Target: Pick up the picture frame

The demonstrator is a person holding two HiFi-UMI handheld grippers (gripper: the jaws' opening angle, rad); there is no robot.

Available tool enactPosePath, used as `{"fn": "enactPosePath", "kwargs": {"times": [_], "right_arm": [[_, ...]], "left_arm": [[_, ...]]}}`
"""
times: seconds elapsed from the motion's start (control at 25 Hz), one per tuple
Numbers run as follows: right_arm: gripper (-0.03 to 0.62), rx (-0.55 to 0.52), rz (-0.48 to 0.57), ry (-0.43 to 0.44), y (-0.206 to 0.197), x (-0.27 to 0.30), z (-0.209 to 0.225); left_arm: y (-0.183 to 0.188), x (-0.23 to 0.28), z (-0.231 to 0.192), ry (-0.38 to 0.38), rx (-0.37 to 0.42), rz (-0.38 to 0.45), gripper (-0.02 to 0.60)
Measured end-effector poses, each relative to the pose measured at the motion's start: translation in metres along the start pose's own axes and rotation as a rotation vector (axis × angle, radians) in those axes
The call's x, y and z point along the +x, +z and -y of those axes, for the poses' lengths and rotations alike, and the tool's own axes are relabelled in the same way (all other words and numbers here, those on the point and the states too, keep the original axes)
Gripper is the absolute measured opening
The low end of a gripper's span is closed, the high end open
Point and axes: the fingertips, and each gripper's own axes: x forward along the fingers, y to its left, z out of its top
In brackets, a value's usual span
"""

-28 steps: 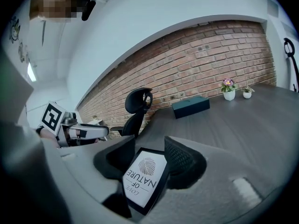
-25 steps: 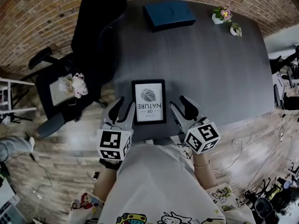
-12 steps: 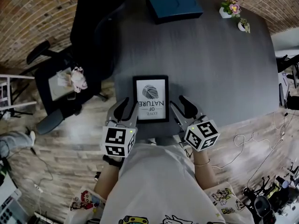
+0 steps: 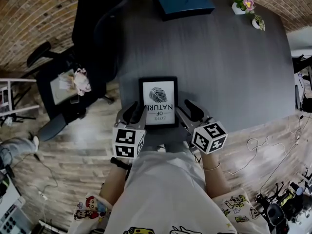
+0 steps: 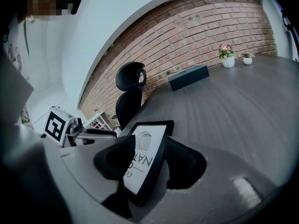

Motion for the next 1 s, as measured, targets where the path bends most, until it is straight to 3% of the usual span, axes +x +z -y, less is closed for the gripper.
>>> {"fn": "enactPosePath", "kwargs": {"times": [0.72, 1.0], "right_arm": [[0.190, 0.086, -0.003, 0.026, -0.015, 0.007, 0.008], [0.189, 0.101, 0.000, 0.033, -0.016, 0.005, 0.010]], "left_arm": [[-0.029, 0.021, -0.004, 0.035, -0.033, -0.086, 0.124], [-0.028, 0.020, -0.007, 0.052, -0.117, -0.061, 0.107]]}}
